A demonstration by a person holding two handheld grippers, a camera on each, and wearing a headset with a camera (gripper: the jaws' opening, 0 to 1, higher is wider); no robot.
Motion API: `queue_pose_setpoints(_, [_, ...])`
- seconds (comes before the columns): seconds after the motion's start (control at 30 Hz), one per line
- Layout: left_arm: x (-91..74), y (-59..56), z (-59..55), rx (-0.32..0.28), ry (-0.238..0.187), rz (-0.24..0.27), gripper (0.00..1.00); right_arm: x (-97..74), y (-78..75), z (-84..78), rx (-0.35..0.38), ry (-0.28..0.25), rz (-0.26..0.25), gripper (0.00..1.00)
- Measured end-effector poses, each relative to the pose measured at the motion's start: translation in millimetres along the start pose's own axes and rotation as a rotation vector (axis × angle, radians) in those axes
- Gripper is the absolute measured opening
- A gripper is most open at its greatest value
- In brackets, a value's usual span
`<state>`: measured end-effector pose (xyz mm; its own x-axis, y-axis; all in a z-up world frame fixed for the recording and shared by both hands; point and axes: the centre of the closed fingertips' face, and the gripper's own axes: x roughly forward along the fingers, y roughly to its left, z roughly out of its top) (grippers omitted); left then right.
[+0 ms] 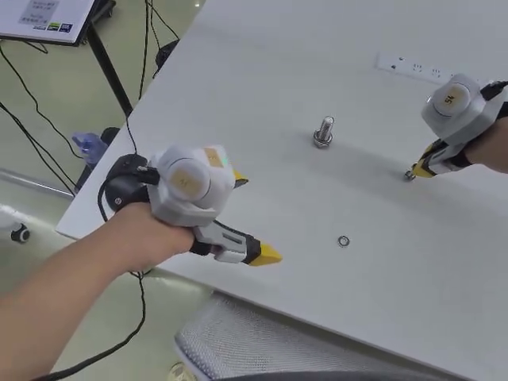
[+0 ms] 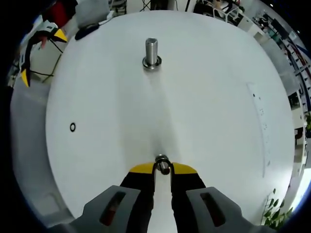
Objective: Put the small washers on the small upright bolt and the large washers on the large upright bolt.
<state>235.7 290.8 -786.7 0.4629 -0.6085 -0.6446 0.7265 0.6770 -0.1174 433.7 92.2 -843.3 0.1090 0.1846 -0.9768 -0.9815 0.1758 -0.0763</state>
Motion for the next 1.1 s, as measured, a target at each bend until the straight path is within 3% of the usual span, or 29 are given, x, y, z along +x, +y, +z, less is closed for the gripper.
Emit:
queue_pose_setpoints(0.4, [0.9,0.5,-5.4,-0.014,0.011,-0.002,0.8,16.5,3.4,-4.9,-0.007,0.023,0.02,0.12])
queue_pose_setpoints(1.1, [1.9,-2.4,-3.0,-0.021,0.01,-0.006,0.78,19.3,-2.5,-4.6,-0.012,0.023,0.022,0.13])
